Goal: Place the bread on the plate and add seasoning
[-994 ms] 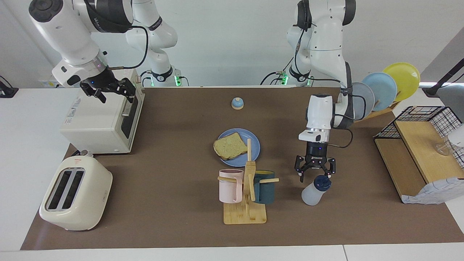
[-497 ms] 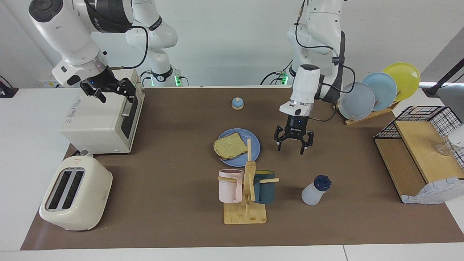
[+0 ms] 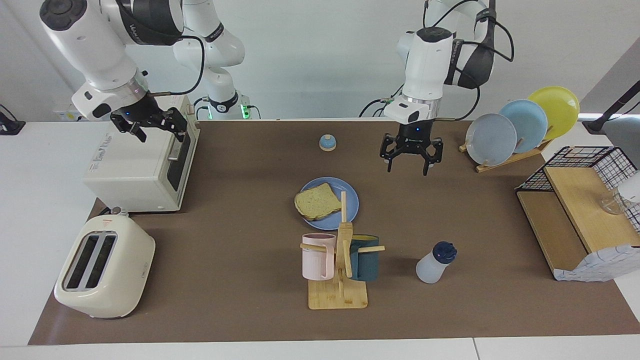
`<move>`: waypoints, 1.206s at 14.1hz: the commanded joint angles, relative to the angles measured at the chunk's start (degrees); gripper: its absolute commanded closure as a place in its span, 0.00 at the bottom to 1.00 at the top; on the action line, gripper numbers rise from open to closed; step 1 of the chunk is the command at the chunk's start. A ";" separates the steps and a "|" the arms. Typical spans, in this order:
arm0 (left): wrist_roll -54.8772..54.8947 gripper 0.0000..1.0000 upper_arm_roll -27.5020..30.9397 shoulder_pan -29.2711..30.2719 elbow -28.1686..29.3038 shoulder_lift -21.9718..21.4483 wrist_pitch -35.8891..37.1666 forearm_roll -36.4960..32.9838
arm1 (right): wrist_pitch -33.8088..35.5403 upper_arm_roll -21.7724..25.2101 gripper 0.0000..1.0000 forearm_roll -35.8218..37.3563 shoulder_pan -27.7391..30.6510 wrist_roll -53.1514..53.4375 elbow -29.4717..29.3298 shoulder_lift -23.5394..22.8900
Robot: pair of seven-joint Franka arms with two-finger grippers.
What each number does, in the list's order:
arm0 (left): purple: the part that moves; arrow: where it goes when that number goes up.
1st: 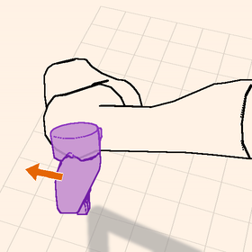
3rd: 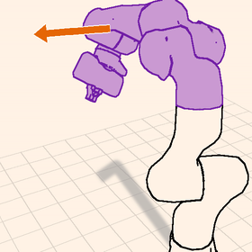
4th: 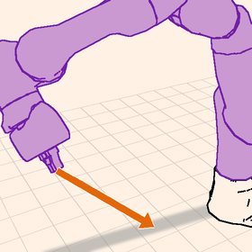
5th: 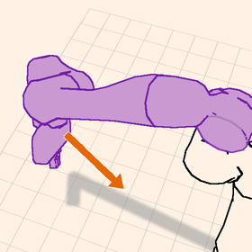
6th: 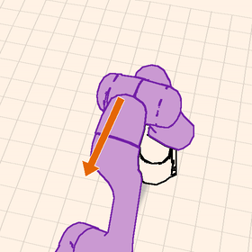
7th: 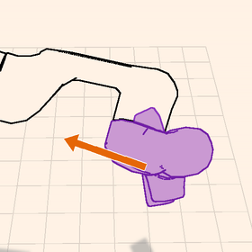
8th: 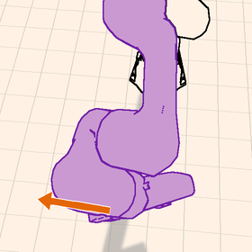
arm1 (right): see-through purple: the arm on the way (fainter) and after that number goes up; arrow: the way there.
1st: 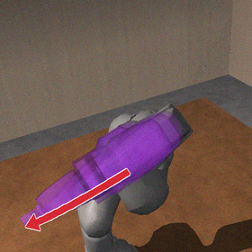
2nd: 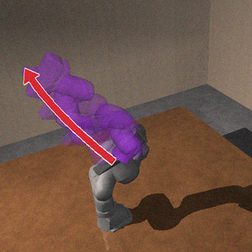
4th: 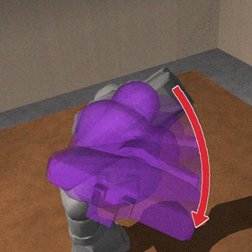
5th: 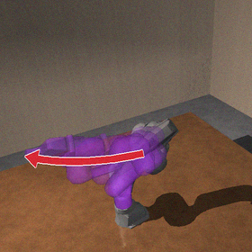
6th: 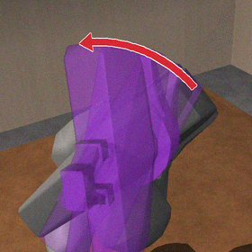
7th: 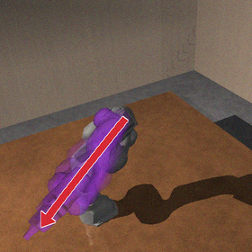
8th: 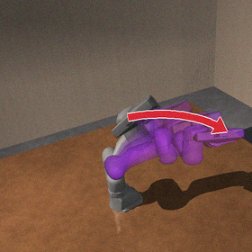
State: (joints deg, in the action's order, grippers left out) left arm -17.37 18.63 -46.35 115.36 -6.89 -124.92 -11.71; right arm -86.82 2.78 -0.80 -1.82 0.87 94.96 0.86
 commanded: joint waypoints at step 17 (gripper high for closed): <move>17.73 0.00 1.06 15.07 -14.99 -9.20 41.26 8.55 | -0.81 -0.32 0.00 -0.17 0.67 -1.13 1.37 1.16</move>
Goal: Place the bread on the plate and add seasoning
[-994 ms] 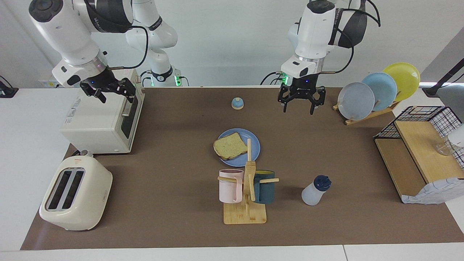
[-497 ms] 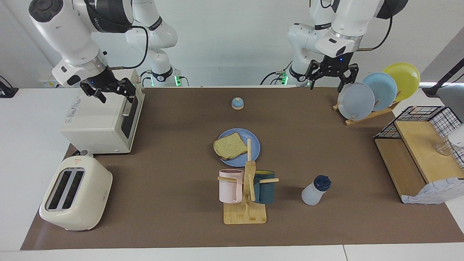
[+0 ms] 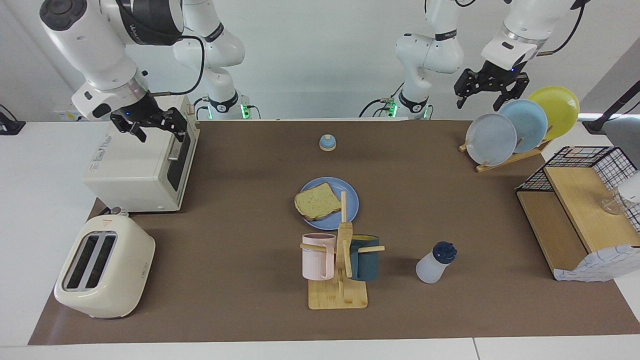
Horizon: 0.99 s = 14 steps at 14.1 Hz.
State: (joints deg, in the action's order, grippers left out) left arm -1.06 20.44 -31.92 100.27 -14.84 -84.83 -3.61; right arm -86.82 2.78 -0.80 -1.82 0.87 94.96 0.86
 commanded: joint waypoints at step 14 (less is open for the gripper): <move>0.36 0.00 -15.94 20.91 -4.73 3.40 1.86 -0.17 | -0.81 -0.32 0.00 -0.08 0.67 -1.13 1.46 1.16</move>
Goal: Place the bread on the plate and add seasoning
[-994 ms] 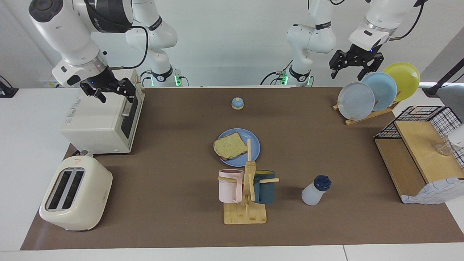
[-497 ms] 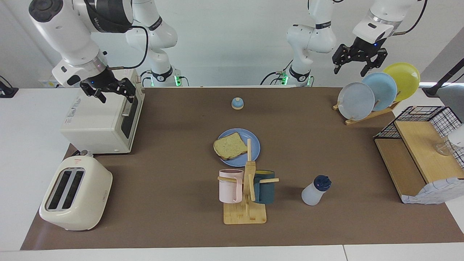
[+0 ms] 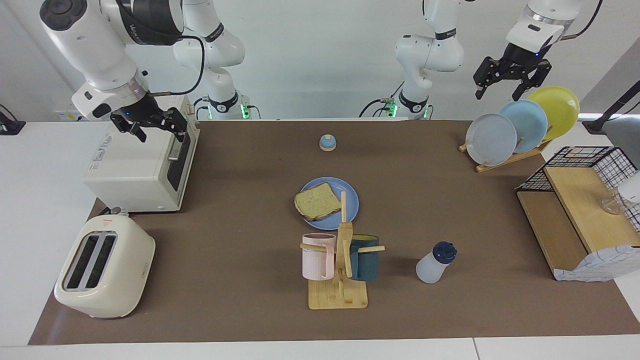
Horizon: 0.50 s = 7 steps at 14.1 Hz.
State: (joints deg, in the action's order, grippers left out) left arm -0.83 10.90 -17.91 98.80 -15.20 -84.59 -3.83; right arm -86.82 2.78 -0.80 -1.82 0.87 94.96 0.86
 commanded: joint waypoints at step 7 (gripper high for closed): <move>0.57 0.00 -7.11 12.20 -9.15 9.40 5.76 3.13 | -0.72 -0.32 0.00 -0.08 0.67 -1.13 1.37 1.16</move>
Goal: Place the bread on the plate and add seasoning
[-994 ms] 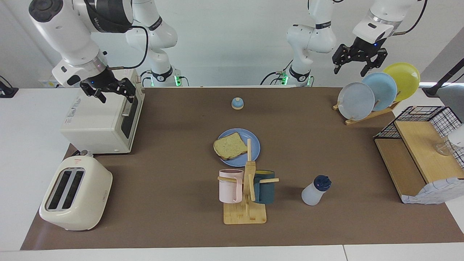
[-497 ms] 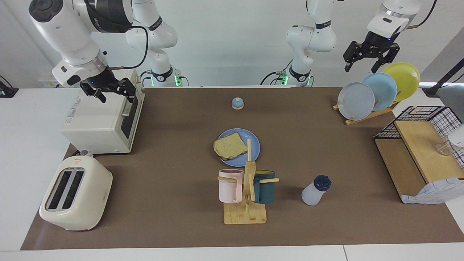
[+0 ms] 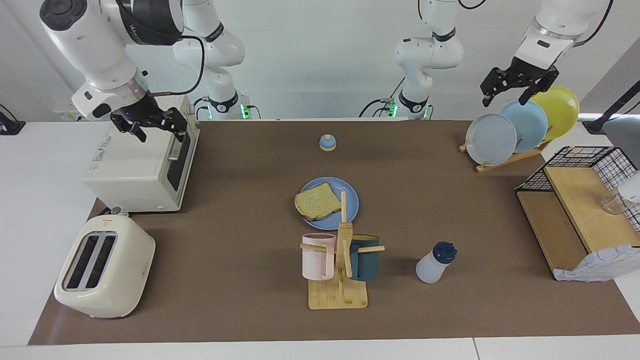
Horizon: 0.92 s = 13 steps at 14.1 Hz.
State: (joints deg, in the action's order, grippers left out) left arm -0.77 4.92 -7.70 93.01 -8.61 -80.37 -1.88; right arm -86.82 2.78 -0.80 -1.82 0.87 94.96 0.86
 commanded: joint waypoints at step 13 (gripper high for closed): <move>0.85 0.00 -2.37 0.76 -3.26 7.71 -5.40 1.17 | -0.72 -0.32 0.00 -0.17 0.67 -1.13 1.46 1.16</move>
State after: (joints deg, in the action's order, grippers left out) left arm -0.67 2.35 -6.55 91.66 -4.46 -84.36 -1.48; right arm -86.82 2.78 -0.80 -1.82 0.87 94.96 0.86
